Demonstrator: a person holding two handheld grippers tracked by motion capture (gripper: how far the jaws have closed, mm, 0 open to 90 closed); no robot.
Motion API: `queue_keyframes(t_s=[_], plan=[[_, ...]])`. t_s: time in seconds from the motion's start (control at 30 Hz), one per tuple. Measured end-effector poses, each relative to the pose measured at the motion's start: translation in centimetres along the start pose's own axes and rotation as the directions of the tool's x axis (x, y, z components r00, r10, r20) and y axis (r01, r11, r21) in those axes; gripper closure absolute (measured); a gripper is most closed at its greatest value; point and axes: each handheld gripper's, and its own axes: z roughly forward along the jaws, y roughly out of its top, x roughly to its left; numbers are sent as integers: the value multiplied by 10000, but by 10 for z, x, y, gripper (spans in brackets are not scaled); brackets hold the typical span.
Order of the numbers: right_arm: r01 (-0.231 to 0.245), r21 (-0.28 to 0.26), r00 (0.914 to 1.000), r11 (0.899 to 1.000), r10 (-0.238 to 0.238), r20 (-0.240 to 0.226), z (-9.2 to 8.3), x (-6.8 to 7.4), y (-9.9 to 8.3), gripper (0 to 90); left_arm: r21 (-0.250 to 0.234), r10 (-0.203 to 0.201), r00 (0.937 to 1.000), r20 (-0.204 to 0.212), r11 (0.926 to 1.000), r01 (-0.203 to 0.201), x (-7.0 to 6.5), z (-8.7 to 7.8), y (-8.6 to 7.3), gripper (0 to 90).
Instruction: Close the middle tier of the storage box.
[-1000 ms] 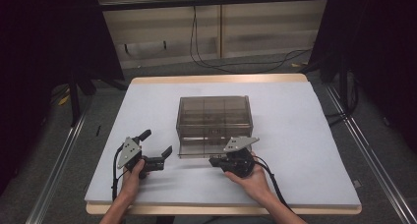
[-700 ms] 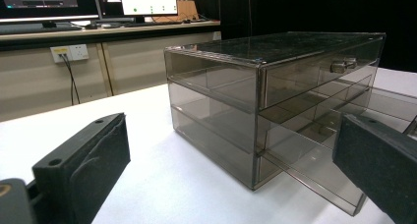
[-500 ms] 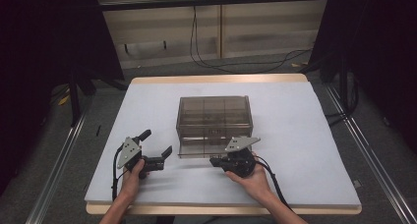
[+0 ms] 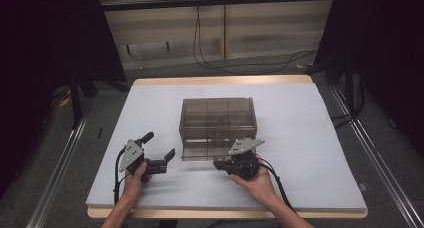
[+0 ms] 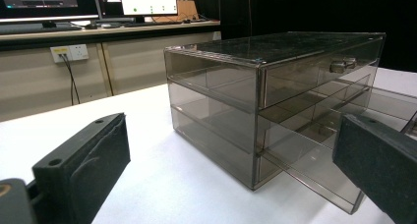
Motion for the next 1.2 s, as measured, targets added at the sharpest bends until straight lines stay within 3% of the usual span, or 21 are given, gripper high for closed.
queue_keyframes(t_s=[0.63,0.7,1.2], plan=[[-215,-22,9991,9998,216,356,0,-3,-1,900,49,63,10000,-1,10000,-63,0,0,0,8],[-257,-11,9987,9997,257,450,1,-3,-2,900,-42,-81,10000,9,10000,81,-1,0,0,8],[-351,-162,9981,9993,359,494,3,-5,-1,900,0,-5,10000,5,10000,5,0,0,0,8]])
